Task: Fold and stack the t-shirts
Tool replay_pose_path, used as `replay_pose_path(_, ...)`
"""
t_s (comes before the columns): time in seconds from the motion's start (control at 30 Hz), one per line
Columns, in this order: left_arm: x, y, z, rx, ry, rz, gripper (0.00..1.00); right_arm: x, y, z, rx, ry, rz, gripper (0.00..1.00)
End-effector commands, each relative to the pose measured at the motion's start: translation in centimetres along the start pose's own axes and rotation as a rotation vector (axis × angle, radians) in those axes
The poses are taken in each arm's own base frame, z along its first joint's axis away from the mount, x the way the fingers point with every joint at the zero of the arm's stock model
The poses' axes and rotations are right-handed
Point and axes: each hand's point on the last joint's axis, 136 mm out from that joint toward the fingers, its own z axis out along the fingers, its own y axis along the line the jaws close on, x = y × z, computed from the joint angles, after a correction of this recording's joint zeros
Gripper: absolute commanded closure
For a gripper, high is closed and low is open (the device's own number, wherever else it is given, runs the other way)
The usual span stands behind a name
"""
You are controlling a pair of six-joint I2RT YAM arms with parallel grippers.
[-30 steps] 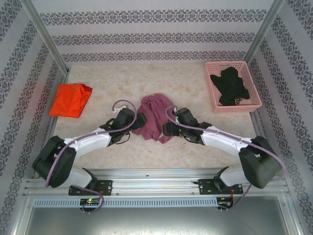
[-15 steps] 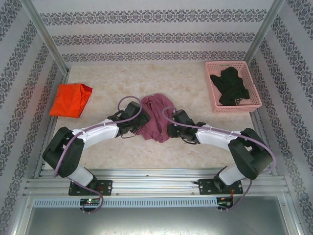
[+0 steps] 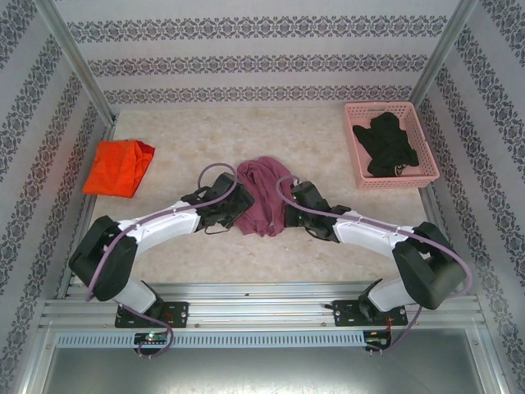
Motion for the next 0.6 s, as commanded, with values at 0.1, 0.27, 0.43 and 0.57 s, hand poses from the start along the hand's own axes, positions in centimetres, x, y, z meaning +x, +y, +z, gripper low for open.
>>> replay_pose_path(0.1,0.1,-2.0,1.9,0.038,0.011,-0.028,0.43,0.0,0.2,-0.6,-0.012,-0.035,-0.045,1.0)
replay_pose_path(0.27,-0.6,-1.9,2.2,0.024,-0.002,-0.023,0.49,0.1,0.3,-1.3,-0.012,-0.063,-0.075,1.0)
replay_pose_path(0.43,-1.4,-2.3,1.7,0.018,-0.033,-0.001,0.54,0.1,0.5,-2.0,-0.027,-0.083,-0.11,0.95)
replay_pose_path(0.57,-1.8,-2.3,2.0,0.019,-0.035,-0.01,0.7,-0.3,1.9,-2.5,-0.052,-0.113,-0.183,0.67)
